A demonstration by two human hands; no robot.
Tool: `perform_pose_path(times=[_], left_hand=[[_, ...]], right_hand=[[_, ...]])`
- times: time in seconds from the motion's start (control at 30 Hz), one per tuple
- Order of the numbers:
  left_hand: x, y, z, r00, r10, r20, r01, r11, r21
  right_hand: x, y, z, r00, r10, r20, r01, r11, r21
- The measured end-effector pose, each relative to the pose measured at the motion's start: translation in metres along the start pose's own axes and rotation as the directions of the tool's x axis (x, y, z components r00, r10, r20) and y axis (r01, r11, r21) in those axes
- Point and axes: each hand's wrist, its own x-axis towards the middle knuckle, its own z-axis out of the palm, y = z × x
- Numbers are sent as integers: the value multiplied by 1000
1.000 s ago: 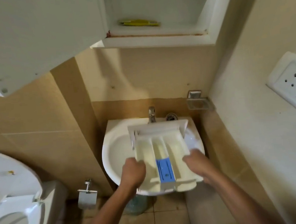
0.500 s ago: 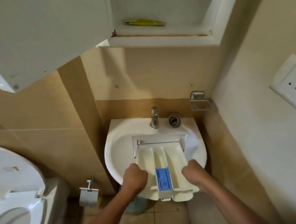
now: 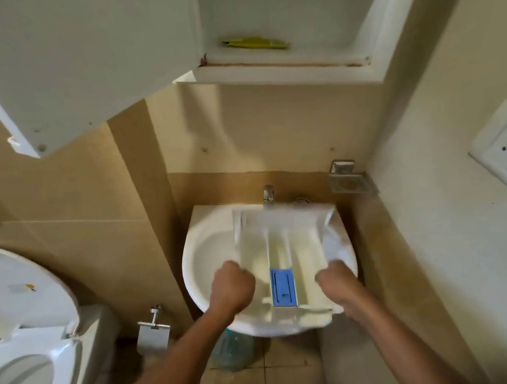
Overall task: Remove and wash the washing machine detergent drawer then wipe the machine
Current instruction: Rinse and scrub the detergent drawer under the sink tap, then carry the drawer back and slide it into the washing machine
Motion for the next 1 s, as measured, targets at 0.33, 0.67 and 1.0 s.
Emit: perform_pose_path(times=[0.33, 0.67, 1.0], left_hand=[[17, -34, -3, 991, -38, 126, 22, 992, 127], [53, 20, -74, 856, 376, 354, -517, 601, 609], [49, 94, -80, 773, 394, 497, -608, 238, 758]], right_hand=[[-10, 11, 5, 967, 82, 242, -74, 996, -42], [-31, -103, -51, 656, -743, 134, 645, 459, -612], [35, -137, -34, 576, -470, 669, 807, 201, -555]])
